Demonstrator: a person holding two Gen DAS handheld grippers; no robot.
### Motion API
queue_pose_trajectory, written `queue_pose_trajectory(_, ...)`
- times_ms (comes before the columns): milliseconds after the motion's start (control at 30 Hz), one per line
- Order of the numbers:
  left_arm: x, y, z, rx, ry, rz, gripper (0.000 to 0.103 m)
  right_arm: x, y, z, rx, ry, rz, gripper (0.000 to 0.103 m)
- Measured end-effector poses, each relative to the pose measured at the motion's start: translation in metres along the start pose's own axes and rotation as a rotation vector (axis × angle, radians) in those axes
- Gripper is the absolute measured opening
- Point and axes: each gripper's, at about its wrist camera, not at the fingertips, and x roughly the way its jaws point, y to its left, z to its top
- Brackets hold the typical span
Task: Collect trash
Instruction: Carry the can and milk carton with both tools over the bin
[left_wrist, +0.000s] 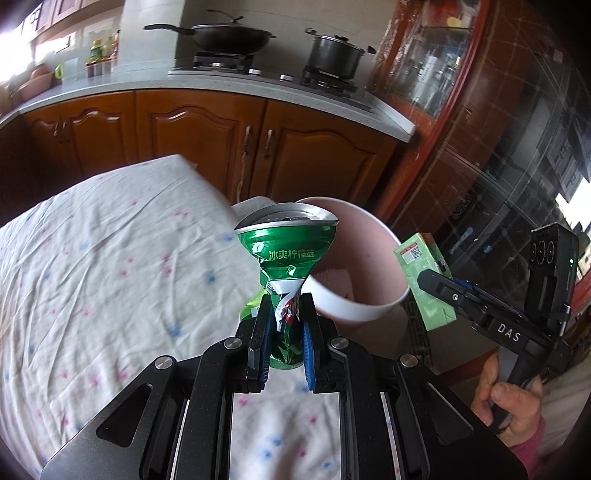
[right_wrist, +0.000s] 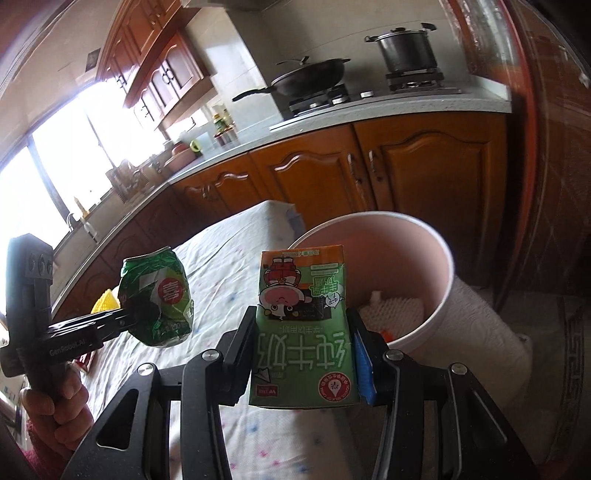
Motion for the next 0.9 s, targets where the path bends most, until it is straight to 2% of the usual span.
queue_pose_trajectory(500,0.044,-0.038,0.039,0.057,0.034,-0.037,0.012,0.012,-0.032,0.026,0.028,-0.012,-0.041,0.047)
queue_pose_trajectory(900,0.100,-0.056,0.061,0.097,0.152,-0.032,0.012,0.037,-0.052,0.037,0.033,0.059,-0.076,0.047)
